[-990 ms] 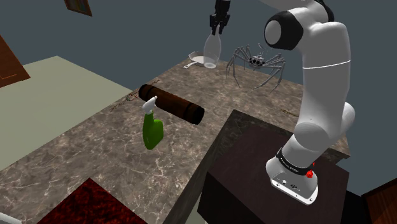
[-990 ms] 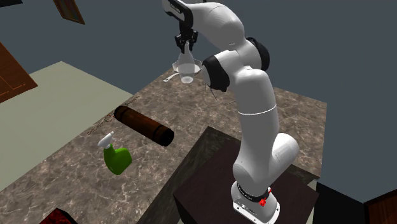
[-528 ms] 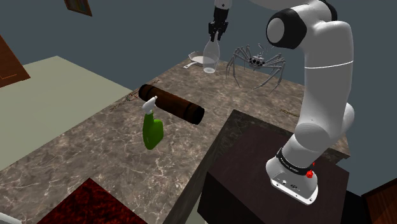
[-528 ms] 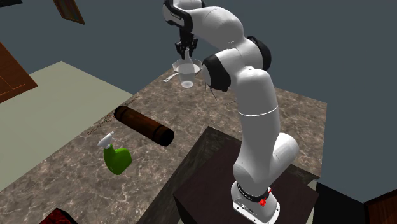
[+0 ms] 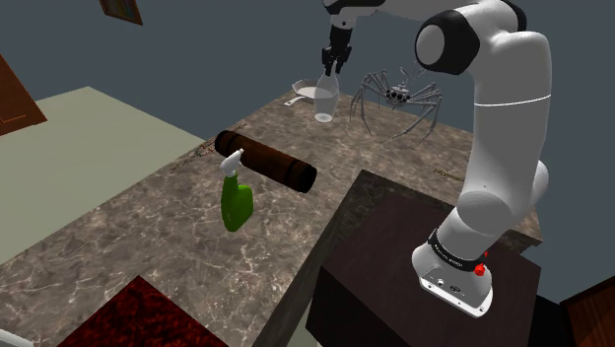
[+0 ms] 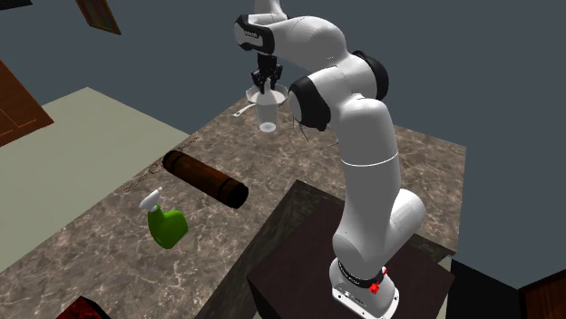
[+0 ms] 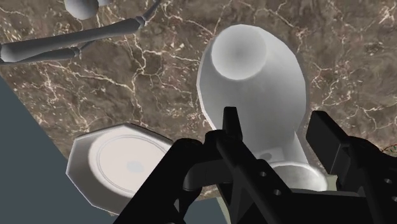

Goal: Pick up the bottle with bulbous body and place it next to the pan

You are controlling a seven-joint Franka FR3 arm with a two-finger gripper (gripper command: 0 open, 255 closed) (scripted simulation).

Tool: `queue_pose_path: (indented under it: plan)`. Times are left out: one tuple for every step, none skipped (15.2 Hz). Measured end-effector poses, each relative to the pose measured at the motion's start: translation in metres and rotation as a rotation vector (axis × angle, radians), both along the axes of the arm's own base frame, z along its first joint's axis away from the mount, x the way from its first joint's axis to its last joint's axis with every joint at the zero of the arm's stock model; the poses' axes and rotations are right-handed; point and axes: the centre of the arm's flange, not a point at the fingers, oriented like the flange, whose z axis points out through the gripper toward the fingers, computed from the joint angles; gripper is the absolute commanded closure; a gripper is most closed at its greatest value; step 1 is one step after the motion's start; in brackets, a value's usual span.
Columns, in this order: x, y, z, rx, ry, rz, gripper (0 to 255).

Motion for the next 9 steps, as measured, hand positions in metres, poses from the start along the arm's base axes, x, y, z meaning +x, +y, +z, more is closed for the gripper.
queue_pose_path:
  plan:
    - [0.001, 0.001, -0.005, 0.0, 0.0, 0.0, 255]
    - [0.001, 0.0, -0.011, 0.0, 0.0, 0.0, 255]
    - [0.001, 0.001, -0.016, 0.0, 0.0, 0.0, 255]
    - [0.002, 0.001, -0.021, 0.0, 0.0, 0.0, 255]
    - [0.002, 0.0, -0.025, 0.0, 0.0, 0.0, 255]
    - [0.001, 0.0, -0.029, 0.0, 0.0, 0.0, 255]
    - [0.001, 0.0, -0.031, 0.0, 0.0, 0.0, 255]
    - [0.001, 0.0, -0.031, 0.0, 0.0, 0.0, 255]
    - [0.001, 0.0, -0.032, 0.0, 0.0, 0.0, 255]
